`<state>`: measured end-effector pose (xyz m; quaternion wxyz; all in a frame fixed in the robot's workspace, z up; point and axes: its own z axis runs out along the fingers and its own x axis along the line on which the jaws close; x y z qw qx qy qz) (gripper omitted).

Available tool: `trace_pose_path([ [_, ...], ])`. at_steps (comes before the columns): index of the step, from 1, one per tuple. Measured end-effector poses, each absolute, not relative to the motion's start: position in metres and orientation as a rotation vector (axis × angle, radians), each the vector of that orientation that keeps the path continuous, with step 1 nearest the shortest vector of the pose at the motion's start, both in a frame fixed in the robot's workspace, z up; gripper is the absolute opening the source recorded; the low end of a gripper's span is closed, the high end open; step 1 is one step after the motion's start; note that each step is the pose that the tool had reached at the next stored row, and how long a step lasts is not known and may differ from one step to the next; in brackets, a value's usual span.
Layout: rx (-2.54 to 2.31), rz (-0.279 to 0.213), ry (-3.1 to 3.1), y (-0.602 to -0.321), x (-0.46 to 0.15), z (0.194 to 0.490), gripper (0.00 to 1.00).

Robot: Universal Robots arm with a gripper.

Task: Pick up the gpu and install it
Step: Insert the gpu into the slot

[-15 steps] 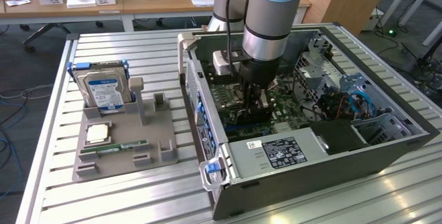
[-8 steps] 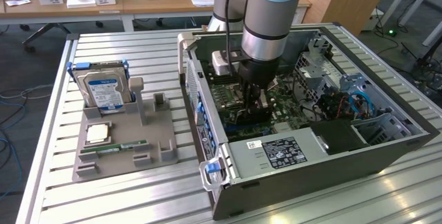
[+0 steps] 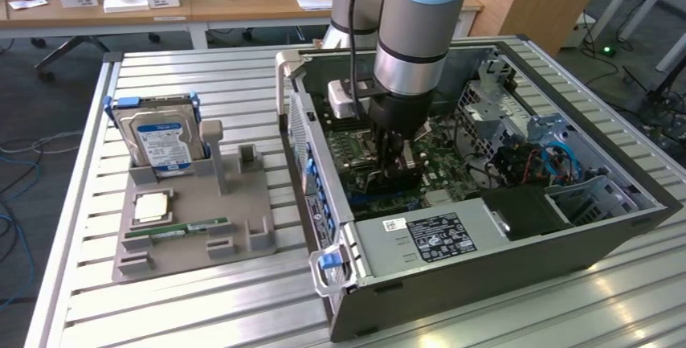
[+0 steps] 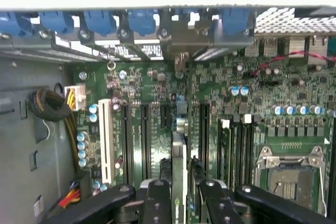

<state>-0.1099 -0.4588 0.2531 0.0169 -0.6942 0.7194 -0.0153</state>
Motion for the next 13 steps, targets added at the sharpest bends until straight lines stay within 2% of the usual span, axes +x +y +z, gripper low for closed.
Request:
trace_pose_path([
  [13,-2.157,-0.047,2.235,-0.4588,-0.1099,0.2557,0.25],
])
